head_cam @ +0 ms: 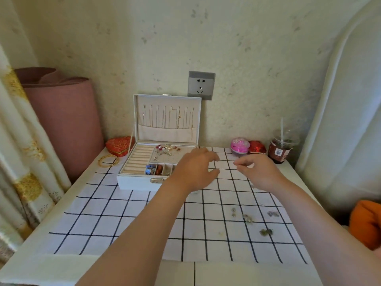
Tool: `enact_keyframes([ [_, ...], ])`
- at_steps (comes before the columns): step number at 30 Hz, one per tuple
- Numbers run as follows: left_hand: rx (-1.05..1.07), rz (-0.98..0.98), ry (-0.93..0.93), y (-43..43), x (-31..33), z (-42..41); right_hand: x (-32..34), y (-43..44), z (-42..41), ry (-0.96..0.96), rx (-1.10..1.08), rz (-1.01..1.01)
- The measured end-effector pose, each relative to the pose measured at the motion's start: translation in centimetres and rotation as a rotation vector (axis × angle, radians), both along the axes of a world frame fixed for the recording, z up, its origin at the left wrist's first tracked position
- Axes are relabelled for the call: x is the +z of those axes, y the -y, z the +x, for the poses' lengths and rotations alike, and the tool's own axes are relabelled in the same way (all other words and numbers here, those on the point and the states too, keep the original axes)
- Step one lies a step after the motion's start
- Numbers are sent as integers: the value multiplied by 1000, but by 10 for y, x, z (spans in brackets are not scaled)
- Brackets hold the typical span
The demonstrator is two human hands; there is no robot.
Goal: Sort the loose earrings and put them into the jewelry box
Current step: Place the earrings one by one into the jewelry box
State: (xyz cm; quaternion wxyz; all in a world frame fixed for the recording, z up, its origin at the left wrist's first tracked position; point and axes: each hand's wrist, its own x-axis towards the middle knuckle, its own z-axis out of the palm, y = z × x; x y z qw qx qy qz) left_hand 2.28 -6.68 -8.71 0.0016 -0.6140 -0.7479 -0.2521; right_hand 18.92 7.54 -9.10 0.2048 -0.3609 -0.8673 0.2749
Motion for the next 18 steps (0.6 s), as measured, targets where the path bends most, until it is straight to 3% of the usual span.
enact_keyframes([
  [12,-143,-297,-55,-78,-39,72,-31,-50,54,410,-43,-6],
  [18,-154,-309,-79,-91,-51,80,-33,-53,47,414,-32,-3],
])
